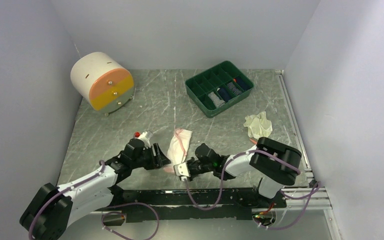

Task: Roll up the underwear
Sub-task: Roll the underwear to the center of the board.

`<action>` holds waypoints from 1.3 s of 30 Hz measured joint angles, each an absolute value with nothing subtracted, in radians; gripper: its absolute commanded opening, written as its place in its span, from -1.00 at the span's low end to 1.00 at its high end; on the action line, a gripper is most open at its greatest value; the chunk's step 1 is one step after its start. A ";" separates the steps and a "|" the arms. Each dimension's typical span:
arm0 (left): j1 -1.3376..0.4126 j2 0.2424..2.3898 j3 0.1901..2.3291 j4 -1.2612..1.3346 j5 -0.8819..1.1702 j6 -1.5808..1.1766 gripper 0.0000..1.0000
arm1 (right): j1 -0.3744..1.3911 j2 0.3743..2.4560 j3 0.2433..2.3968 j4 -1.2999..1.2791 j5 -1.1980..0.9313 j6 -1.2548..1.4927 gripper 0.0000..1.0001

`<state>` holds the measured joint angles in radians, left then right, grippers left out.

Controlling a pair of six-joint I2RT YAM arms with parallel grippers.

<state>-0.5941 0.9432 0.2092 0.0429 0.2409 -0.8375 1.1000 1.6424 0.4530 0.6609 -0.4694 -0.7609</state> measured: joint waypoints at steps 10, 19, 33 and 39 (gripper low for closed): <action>-0.593 0.817 0.199 -0.097 0.218 -0.840 0.29 | 1.087 1.679 0.414 0.875 -0.545 -0.388 -1.00; -0.593 0.759 0.204 -0.180 0.189 -0.832 0.29 | 1.019 1.850 0.261 1.329 -0.569 0.095 -1.00; -0.592 0.777 0.225 -0.207 0.186 -0.811 0.26 | 1.015 1.926 0.181 1.512 -0.442 0.622 -1.00; -0.592 0.777 0.225 -0.207 0.187 -0.804 0.28 | 0.969 1.924 0.175 1.512 -0.410 0.836 -1.00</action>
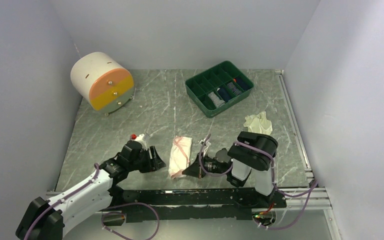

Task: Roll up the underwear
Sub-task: Roll the underwear to the center of the board.

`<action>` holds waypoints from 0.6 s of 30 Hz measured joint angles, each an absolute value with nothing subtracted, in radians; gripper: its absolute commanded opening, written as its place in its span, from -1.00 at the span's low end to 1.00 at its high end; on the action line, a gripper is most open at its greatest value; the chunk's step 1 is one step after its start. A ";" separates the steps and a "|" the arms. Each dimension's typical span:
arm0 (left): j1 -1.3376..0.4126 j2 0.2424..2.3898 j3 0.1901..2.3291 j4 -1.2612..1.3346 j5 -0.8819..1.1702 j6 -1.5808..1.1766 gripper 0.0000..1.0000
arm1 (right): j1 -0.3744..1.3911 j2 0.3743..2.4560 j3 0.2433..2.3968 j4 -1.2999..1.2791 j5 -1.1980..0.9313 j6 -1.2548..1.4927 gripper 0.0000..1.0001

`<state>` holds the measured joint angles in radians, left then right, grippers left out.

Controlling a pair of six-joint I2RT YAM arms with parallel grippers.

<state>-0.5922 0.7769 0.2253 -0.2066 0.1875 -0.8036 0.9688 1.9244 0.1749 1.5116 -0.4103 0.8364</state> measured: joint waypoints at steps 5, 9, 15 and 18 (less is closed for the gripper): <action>-0.592 0.771 0.225 -0.194 0.207 -0.792 0.29 | 0.907 1.980 0.187 1.520 -0.427 1.018 -1.00; -0.592 0.757 0.225 -0.174 0.224 -0.775 0.29 | 0.892 1.994 0.196 1.521 -0.426 1.106 -1.00; -0.592 0.751 0.222 -0.142 0.256 -0.752 0.36 | 0.875 1.998 0.199 1.514 -0.424 1.172 -1.00; -0.592 0.730 0.209 -0.119 0.277 -0.740 0.36 | 0.873 1.998 0.199 1.512 -0.414 1.196 -1.00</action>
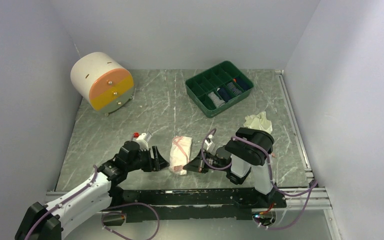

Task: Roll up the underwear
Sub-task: Roll the underwear to the center of the board.

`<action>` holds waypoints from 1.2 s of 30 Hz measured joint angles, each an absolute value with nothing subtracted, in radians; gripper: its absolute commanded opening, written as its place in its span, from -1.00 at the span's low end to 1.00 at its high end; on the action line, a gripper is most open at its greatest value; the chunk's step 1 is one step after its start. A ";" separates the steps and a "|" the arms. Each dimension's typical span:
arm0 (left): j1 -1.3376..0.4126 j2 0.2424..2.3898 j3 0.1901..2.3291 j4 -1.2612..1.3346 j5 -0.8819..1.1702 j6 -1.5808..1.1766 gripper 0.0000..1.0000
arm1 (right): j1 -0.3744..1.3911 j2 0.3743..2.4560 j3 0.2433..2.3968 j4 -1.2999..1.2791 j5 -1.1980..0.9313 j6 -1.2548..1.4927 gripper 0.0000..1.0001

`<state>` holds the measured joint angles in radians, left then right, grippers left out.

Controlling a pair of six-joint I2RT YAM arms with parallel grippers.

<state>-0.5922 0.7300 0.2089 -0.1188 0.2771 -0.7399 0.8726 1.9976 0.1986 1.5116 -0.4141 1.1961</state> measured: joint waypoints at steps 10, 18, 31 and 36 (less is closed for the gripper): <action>-0.592 0.648 0.129 -0.035 0.377 -0.668 0.27 | 0.867 1.914 0.201 1.428 -0.375 1.207 -1.00; -0.597 0.606 0.103 -0.004 0.395 -0.595 0.29 | 0.860 1.851 0.258 1.256 -0.367 1.182 -1.00; -0.661 0.880 0.107 0.202 0.397 -0.561 0.30 | 0.859 1.851 0.265 1.203 -0.368 1.180 -1.00; -0.673 0.925 0.113 0.247 0.374 -0.565 0.29 | 0.857 1.855 0.265 1.206 -0.368 1.189 -1.00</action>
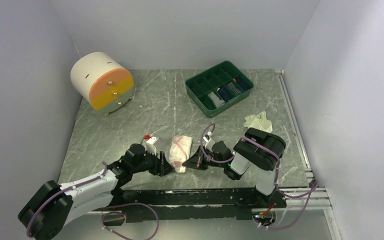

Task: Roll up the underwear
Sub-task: Roll the underwear to the center of the board.

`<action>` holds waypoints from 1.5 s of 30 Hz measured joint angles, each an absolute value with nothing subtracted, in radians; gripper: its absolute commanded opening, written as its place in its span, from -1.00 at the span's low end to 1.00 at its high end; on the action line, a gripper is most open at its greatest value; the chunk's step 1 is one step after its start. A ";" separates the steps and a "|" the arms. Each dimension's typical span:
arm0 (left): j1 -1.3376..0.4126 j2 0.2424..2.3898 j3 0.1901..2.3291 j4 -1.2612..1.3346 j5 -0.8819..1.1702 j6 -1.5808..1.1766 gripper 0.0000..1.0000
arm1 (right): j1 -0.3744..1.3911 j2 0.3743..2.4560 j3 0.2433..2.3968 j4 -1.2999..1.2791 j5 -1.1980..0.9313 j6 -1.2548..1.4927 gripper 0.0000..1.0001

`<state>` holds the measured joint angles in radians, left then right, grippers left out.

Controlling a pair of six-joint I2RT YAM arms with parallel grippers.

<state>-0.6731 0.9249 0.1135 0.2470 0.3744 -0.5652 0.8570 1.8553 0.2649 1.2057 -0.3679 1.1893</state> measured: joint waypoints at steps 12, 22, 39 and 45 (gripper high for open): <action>-0.676 1.024 0.121 0.357 0.270 -0.627 0.05 | 0.852 1.892 0.261 1.252 -0.371 1.238 -0.86; -0.683 1.044 0.126 0.353 0.211 -0.678 -0.23 | 0.851 1.835 0.260 1.242 -0.348 1.210 -0.21; -0.699 1.118 0.204 0.287 0.212 -0.670 -0.24 | 0.924 1.275 0.305 0.788 -0.134 0.221 -0.15; -0.700 1.147 0.241 0.248 0.213 -0.674 -0.24 | 1.091 1.335 0.375 0.583 -0.162 -0.360 -0.16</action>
